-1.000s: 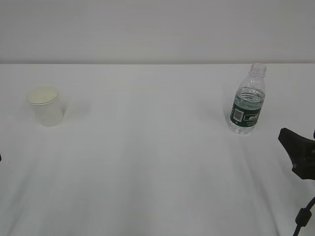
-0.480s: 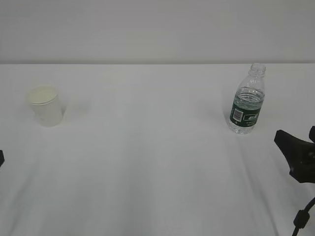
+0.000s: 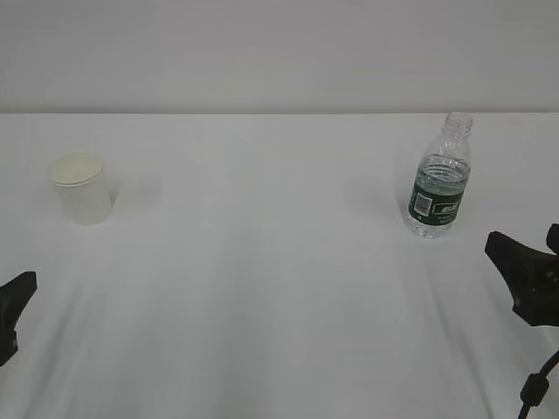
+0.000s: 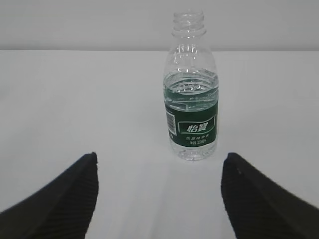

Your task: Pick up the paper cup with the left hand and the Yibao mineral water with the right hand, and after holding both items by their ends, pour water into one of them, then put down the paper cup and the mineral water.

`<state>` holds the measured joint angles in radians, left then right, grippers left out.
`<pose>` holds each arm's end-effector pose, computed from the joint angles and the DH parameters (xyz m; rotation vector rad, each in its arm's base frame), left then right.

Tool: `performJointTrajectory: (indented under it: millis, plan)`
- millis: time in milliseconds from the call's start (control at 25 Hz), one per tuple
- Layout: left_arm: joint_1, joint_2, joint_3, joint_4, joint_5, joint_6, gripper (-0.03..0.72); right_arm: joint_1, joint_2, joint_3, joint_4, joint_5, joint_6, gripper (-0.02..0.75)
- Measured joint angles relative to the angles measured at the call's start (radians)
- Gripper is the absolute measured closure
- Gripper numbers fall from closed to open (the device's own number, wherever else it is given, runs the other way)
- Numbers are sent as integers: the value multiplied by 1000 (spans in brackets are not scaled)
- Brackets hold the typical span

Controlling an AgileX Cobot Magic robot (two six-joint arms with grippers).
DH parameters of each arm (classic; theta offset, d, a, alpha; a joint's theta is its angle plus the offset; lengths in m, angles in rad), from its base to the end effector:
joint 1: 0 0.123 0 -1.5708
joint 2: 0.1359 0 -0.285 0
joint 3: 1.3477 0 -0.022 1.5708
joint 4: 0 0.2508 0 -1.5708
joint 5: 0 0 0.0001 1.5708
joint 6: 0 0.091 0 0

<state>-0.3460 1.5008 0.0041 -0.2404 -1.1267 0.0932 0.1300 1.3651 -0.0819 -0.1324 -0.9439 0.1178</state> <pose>0.1605 -0.0371 0.1363 0.1627 1.8591 -0.0443 0.1771 0.0330 0.1589 -0.1581 1.8242 0.2175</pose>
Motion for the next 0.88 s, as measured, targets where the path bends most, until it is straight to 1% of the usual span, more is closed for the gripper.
performJointTrajectory:
  millis: [200,680,840,880]
  plan:
    - [0,31,-2,-20,-14,1,134,0,0,0,-4,0,0,154]
    - [0,34,-13,-22,-15,2,134,0,9,-2,-18,-5,0,154]
    - [0,34,-15,-22,-16,2,134,0,87,-6,-18,-71,0,154]
    - [0,34,-17,-24,-16,2,134,0,138,-6,-18,-123,0,154]
